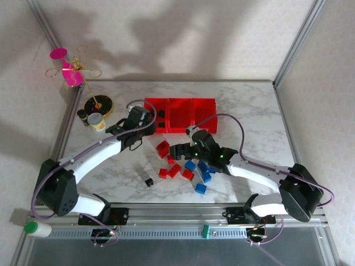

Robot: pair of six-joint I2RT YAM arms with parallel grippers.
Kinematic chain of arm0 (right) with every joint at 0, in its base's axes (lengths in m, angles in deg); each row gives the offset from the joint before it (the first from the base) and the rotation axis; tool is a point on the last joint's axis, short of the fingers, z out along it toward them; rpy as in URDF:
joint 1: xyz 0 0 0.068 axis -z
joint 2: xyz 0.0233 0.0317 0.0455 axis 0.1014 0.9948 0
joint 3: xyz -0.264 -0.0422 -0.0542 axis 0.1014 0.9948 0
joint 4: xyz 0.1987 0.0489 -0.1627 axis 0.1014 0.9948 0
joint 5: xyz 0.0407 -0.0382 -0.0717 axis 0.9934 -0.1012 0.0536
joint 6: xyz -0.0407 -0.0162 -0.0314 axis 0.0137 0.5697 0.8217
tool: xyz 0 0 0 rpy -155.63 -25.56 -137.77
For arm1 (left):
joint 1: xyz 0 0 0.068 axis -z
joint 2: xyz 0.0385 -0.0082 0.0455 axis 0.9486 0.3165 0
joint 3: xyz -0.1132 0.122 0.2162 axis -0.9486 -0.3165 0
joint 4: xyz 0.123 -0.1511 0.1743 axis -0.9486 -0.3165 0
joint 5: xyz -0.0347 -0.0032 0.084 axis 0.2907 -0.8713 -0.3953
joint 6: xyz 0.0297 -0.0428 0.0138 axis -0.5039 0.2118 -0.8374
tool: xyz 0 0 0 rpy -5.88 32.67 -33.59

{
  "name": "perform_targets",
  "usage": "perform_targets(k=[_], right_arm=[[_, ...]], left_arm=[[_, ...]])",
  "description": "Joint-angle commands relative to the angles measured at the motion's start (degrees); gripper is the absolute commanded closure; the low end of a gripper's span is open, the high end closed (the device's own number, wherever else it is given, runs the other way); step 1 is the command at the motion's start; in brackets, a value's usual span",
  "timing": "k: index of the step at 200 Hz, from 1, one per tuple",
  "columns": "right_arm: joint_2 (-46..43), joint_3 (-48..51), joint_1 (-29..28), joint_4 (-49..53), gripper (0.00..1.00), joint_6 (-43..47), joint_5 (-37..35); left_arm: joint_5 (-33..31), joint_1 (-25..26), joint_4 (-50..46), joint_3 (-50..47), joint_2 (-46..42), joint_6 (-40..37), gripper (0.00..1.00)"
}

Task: Sort the legos into containers by color
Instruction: Place the lego in the container, then pick up the lego from the middle-left of the table.

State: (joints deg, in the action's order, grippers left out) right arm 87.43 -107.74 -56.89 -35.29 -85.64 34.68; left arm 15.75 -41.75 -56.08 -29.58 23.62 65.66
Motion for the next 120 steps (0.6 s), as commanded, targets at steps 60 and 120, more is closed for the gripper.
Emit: perform_targets(k=[60,120], right_arm=[[0.6,4.0,-9.8,-1.1,0.01,-1.0,-5.1],[-0.6,7.9,-14.0,-2.2,0.01,-5.2,-8.1]], left_arm=[[1.0,9.3,-8.6,-15.8,-16.5,11.4,0.36],[3.0,18.5,-12.3,-23.1,-22.3,19.4,0.32]])
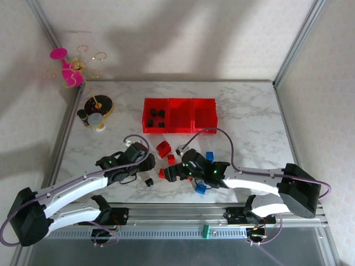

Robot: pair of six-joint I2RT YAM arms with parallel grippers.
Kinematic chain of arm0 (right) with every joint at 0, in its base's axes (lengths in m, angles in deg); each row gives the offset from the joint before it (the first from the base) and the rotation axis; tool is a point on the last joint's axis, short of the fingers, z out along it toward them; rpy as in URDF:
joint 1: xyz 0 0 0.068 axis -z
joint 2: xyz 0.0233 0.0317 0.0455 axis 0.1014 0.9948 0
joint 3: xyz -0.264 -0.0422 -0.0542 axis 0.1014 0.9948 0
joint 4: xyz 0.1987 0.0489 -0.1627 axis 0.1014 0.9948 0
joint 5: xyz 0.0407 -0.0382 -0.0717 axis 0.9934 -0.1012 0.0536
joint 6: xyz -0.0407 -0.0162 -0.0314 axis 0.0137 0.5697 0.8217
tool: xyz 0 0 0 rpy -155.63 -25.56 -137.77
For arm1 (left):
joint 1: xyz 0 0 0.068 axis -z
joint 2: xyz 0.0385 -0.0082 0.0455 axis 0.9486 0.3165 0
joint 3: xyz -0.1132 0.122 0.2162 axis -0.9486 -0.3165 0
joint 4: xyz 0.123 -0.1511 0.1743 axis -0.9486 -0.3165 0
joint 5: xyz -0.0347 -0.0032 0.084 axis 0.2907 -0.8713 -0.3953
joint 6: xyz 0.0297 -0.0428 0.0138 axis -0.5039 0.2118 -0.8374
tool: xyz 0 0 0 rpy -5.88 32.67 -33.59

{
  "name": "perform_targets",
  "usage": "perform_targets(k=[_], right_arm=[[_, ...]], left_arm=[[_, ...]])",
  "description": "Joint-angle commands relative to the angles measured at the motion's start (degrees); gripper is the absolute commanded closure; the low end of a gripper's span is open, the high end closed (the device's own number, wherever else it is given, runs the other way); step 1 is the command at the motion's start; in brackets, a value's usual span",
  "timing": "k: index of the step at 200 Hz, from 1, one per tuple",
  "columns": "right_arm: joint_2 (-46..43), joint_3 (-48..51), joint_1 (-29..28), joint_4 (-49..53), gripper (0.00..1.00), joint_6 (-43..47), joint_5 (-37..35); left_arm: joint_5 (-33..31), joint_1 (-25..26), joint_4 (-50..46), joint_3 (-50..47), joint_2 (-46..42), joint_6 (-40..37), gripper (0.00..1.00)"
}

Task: Sort the legos into containers by color
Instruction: Pick up the lego from the middle-left of the table.

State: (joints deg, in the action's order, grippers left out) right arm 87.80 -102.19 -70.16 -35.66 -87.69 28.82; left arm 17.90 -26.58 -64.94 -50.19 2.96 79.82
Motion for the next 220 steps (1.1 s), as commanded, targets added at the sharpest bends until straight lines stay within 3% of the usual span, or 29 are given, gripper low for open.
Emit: perform_targets(k=[1,59,99,220], right_arm=[[-1.0,2.5,-0.7,-1.9,0.01,-3.2,-2.4],[-1.0,2.8,-0.7,-2.6,0.01,-3.9,-3.2],[-0.9,2.4,-0.7,-2.4,0.01,-3.8,-3.6],[-1.1,2.0,-0.8,-1.8,0.01,-3.5,-4.5]], left_arm=[[0.9,3.5,-3.4,-2.7,-1.6,5.4,0.32],[0.7,11.3,0.7,-6.3,0.7,11.4,0.29],[-2.8,14.7,2.7,-6.7,5.2,15.6,0.29],[-10.2,16.2,2.9,-4.9,12.5,17.6,0.48]])
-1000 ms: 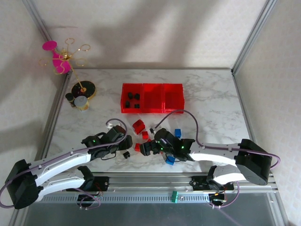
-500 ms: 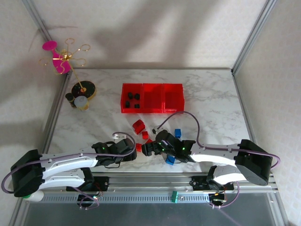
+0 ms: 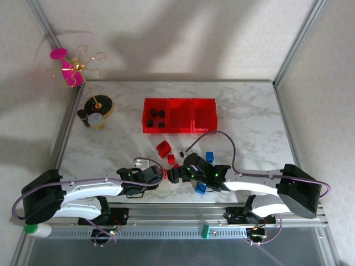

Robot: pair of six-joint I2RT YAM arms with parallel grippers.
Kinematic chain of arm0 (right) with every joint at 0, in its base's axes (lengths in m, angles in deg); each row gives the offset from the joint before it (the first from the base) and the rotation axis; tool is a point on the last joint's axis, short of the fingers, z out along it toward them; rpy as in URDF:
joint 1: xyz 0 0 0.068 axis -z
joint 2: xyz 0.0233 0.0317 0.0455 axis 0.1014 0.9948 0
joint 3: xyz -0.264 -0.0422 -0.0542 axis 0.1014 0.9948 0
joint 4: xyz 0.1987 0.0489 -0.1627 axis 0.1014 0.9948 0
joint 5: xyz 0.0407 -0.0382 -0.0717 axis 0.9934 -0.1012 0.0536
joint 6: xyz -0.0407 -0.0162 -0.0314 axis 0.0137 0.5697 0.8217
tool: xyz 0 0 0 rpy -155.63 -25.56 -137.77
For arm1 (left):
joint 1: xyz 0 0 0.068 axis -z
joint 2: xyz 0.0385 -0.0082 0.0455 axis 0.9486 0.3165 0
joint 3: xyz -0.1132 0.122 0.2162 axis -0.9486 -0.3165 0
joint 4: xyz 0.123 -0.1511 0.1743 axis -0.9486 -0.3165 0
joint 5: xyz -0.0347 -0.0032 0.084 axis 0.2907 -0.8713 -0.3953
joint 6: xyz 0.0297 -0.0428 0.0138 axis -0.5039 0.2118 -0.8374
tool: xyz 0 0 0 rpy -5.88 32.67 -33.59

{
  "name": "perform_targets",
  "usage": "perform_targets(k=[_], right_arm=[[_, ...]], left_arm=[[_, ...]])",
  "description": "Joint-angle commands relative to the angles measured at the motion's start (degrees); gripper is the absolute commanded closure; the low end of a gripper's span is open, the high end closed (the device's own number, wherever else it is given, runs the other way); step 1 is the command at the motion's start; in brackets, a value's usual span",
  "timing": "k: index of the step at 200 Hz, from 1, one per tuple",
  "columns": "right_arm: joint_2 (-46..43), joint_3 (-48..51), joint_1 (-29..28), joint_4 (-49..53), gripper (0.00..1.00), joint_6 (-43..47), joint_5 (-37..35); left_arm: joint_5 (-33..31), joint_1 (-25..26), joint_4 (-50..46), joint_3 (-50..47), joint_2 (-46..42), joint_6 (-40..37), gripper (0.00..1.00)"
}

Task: Sort the legos into containers by color
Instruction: Pick up the lego from the middle-left of the table.

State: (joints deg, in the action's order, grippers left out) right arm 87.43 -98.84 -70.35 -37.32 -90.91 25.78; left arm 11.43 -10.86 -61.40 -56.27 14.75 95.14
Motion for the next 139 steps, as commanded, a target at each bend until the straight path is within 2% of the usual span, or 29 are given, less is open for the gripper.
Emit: perform_targets(k=[1,56,105,139], right_arm=[[-0.7,-1.3,-0.6,-0.2,0.01,-0.3,-1.5],[-0.8,-1.5,-0.5,0.0,0.01,-0.3,-1.8],[-1.1,-2.1,-0.6,-0.2,0.01,-0.3,-1.9],[-1.6,-3.7,0.3,0.0,0.01,-0.2,-1.4]], left_arm=[[-3.8,0.5,-0.6,1.2,0.7,2.4,0.49],[-4.0,0.6,-0.8,1.3,-0.3,2.3,0.59],[-4.9,0.6,-2.5,2.0,-2.5,2.3,0.61],[-8.3,0.2,-6.0,6.2,-3.1,0.0,0.59]])
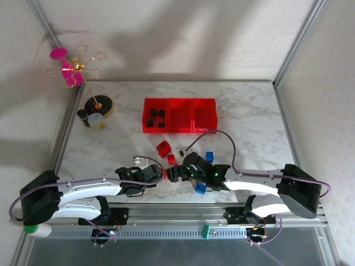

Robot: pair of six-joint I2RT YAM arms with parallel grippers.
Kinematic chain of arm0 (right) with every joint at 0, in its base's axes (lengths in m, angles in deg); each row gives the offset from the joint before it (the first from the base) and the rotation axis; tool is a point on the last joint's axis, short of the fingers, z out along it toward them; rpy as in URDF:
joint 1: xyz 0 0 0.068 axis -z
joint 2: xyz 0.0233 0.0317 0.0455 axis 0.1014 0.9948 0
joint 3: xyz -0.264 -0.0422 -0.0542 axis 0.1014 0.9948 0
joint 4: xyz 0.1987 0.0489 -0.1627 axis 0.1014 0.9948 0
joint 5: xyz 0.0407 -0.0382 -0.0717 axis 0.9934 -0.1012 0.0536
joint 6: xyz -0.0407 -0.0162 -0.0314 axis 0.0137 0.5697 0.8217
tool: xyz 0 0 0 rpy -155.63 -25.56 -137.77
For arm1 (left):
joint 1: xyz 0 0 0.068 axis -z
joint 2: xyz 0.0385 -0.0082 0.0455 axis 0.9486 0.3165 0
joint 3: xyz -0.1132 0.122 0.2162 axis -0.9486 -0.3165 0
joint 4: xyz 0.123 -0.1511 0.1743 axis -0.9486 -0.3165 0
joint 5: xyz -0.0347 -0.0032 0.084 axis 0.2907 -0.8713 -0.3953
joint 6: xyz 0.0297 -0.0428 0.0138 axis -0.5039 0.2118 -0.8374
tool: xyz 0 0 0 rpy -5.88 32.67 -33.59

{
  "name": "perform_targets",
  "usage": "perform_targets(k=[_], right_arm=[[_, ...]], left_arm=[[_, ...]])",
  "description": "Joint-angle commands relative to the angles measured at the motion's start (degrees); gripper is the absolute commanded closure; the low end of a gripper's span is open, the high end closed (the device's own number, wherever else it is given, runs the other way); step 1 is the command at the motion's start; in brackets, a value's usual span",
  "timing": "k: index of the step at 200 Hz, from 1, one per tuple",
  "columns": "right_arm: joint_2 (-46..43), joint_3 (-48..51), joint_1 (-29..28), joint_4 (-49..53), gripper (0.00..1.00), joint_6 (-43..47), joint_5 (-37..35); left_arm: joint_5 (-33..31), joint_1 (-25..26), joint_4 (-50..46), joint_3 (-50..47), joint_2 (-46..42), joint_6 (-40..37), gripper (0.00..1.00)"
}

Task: Sort the legos into containers by color
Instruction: Pick up the lego from the middle-left of the table, then place the lego in the container.

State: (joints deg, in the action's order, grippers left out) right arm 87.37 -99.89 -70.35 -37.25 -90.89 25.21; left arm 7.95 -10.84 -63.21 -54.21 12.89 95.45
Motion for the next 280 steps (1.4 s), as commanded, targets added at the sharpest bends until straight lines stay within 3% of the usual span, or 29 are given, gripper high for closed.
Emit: perform_targets(k=[1,23,62,101,134,217,249,280], right_arm=[[-1.5,-2.7,0.3,-0.1,0.01,-0.3,-0.8],[-2.4,-3.8,2.3,0.0,0.01,-0.7,0.9],[-4.4,-5.5,7.8,1.4,0.01,-0.7,2.5],[-4.2,-8.6,13.0,2.4,0.01,0.1,5.5],[-3.1,-9.1,15.5,0.1,0.01,0.2,4.8],[0.4,-9.4,17.1,-2.4,0.01,1.5,4.8],[0.7,-9.4,17.2,-2.4,0.01,3.0,4.3],[1.5,-10.4,17.2,-1.3,0.01,4.8,4.0]], left_arm=[[-5.0,0.1,-4.2,4.4,-1.2,-0.5,0.59],[-7.4,-2.8,-6.3,8.2,-1.3,-4.2,0.59],[-8.1,-12.9,-2.9,16.9,0.7,-14.8,0.58],[-7.2,-21.5,1.8,26.7,8.8,-23.0,0.58],[-2.0,-28.5,6.4,33.4,19.3,-25.9,0.59],[0.7,-34.9,8.3,54.3,44.7,-29.2,0.58],[0.5,-35.2,7.4,58.9,48.7,-30.3,0.51],[2.8,-35.3,6.9,60.2,47.3,-30.4,0.46]])
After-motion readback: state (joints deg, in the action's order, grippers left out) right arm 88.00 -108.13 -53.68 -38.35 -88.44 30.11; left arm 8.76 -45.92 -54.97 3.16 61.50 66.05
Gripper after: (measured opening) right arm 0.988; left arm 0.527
